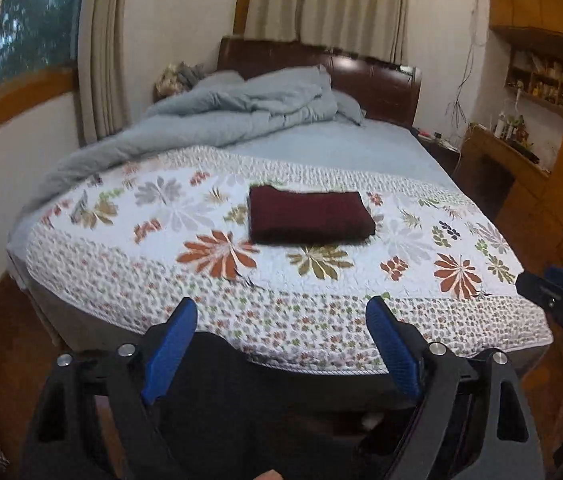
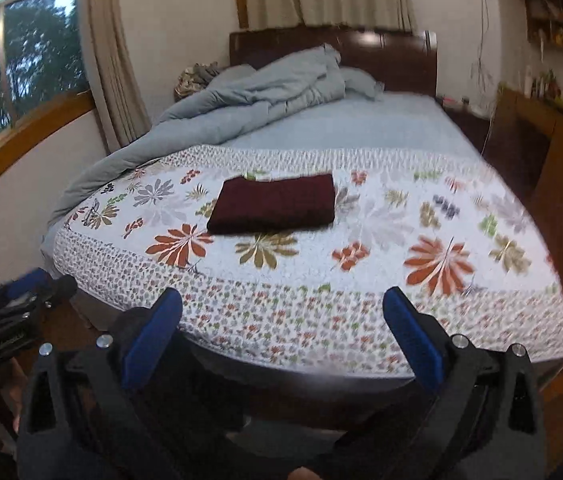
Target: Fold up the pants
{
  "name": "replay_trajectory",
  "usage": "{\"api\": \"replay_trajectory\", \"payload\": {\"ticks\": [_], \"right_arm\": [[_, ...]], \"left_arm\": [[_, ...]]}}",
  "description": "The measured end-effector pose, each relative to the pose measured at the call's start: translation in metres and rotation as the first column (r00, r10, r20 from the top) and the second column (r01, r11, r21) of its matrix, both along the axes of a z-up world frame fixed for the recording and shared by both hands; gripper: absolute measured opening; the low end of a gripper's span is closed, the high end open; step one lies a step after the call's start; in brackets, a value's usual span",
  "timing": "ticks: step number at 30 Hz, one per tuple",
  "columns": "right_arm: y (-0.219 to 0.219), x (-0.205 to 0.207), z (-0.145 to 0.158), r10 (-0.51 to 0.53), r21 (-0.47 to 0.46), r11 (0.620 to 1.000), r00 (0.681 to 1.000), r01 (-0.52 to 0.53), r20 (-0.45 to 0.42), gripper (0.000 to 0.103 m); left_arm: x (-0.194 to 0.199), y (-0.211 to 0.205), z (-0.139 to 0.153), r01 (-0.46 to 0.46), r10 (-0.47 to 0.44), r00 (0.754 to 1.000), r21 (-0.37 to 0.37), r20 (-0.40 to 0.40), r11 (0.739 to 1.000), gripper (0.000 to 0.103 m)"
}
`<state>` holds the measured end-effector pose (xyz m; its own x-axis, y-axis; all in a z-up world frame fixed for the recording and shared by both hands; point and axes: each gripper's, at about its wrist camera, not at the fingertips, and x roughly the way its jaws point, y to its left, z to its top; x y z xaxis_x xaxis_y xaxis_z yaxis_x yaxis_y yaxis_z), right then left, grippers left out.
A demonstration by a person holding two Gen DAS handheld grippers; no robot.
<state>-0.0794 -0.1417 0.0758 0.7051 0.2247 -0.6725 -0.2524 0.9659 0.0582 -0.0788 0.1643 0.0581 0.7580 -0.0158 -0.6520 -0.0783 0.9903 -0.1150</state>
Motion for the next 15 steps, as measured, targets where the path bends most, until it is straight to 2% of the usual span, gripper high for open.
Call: {"api": "replay_trajectory", "payload": {"ticks": [2, 5, 8, 15], "right_arm": [[0.003, -0.006, 0.007, -0.014, -0.022, 1.0, 1.0, 0.015, 0.025, 0.1], [0.003, -0.013, 0.013, -0.011, -0.004, 1.0, 0.999, 0.011, 0.051, 0.1], [0.005, -0.011, 0.007, -0.029, -0.034, 0.999, 0.998, 0.031, 0.062, 0.1], [0.003, 0.0, -0.006, -0.041, -0.05, 0.998, 0.998, 0.044, 0.055, 0.1]], "left_arm": [[-0.008, -0.006, 0.007, 0.02, -0.021, 0.999, 0.021, 0.025, 1.0, 0.087], [-0.013, -0.013, 0.013, 0.035, -0.036, 0.998, 0.022, 0.046, 0.999, 0.087], [-0.011, -0.022, 0.014, 0.038, -0.04, 0.998, 0.034, 0.058, 0.999, 0.087], [0.014, -0.022, -0.001, 0.051, -0.051, 0.999, -0.022, 0.016, 0.998, 0.087]]}}
